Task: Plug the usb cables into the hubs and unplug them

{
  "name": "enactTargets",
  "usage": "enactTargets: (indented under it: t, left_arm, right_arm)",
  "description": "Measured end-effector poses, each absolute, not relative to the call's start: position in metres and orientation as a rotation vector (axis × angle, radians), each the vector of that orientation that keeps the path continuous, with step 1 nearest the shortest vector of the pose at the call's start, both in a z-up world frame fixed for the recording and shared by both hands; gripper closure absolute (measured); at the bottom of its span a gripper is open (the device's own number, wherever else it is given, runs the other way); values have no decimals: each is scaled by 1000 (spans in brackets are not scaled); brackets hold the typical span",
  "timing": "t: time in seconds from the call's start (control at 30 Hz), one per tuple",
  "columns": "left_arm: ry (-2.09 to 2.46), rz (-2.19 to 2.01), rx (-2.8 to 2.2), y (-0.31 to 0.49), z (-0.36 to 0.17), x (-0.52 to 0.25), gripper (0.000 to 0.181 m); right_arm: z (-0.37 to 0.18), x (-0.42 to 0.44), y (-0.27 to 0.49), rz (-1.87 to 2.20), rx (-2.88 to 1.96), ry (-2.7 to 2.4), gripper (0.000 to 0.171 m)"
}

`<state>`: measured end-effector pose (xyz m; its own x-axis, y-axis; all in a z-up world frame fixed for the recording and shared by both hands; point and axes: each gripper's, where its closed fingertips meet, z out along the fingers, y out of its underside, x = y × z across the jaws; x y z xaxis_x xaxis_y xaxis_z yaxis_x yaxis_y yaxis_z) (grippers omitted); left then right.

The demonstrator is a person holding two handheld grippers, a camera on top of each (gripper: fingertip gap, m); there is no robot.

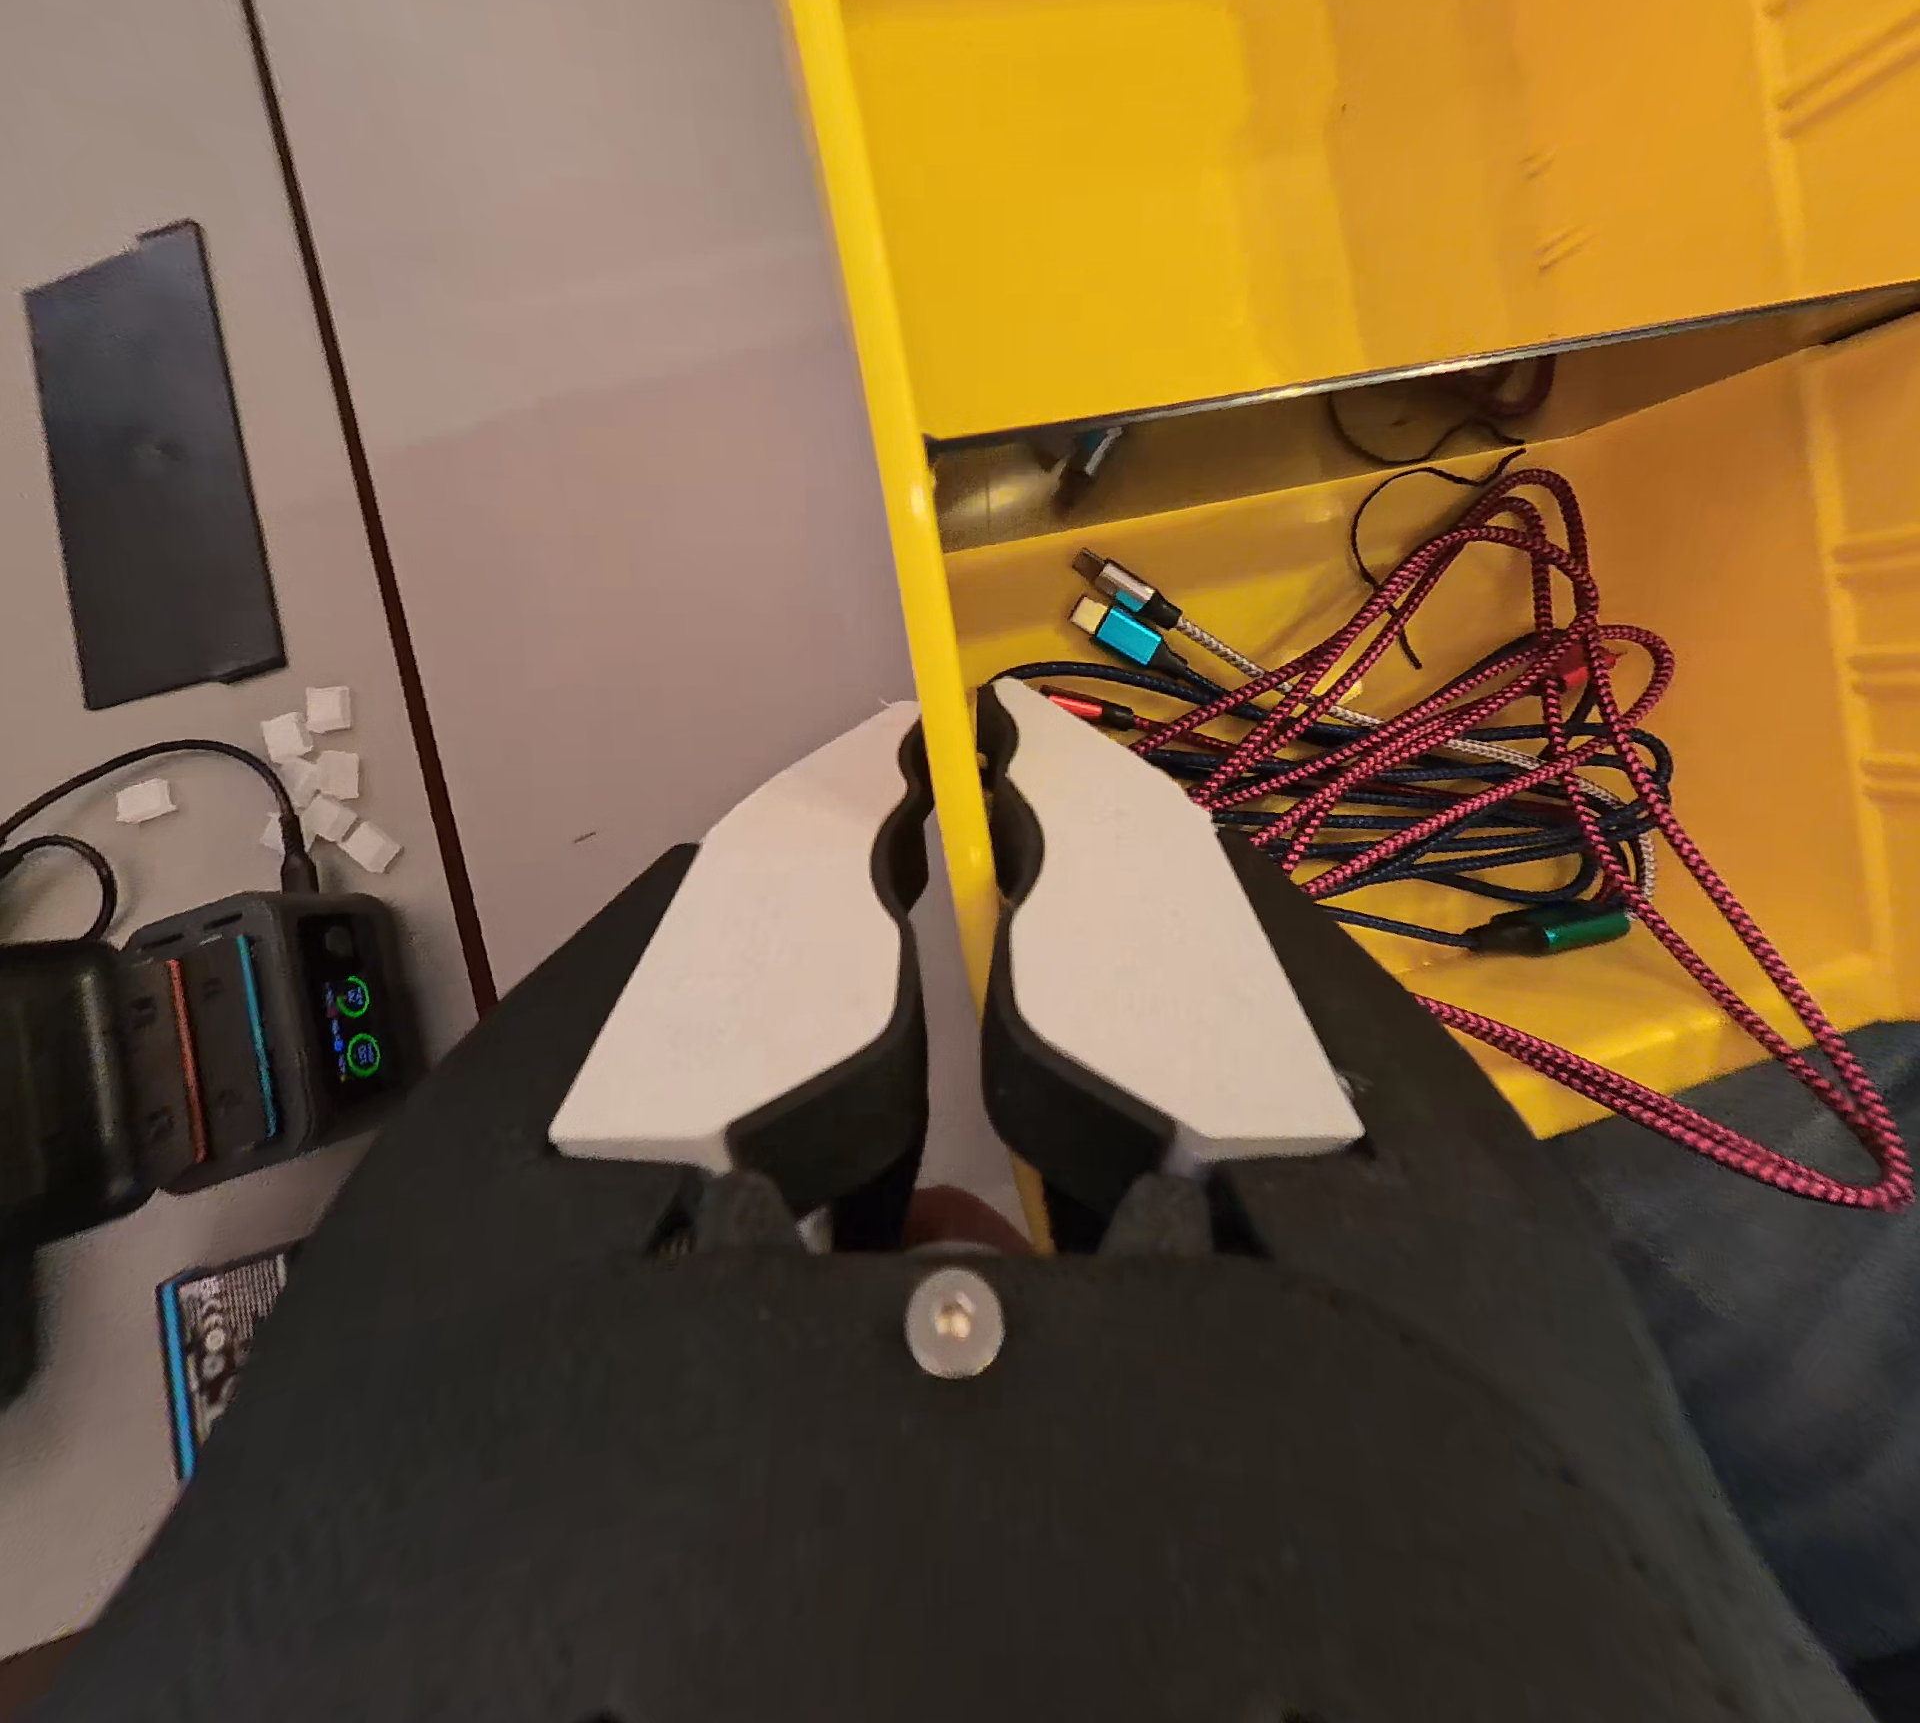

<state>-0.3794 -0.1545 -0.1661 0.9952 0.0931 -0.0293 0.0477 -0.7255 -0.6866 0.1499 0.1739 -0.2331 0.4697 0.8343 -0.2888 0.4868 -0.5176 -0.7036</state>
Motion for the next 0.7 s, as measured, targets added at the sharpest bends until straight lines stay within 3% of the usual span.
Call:
enactTargets:
  t: [0.03,0.13,0.33,0.57,0.7]
  left_arm:
    - [-116,83,-2364,-156,-158,-377,175]
    - [-160,86,-2291,-160,-127,-371,175]
    - [-205,94,-2167,-174,-70,-364,175]
    - [-168,98,-2098,-172,-31,-345,175]
    - [-148,66,-2089,-162,-22,-331,175]
  right_arm:
    - [-230,133,164,893,-2166,-1098,99]
    - [-224,84,136,996,-2120,-1108,91]
    - [-201,-3,83,1213,-1996,-1046,93]
    - [-195,-93,28,1366,-1929,-1053,80]
    - [-190,-134,8,1551,-1920,-936,84]
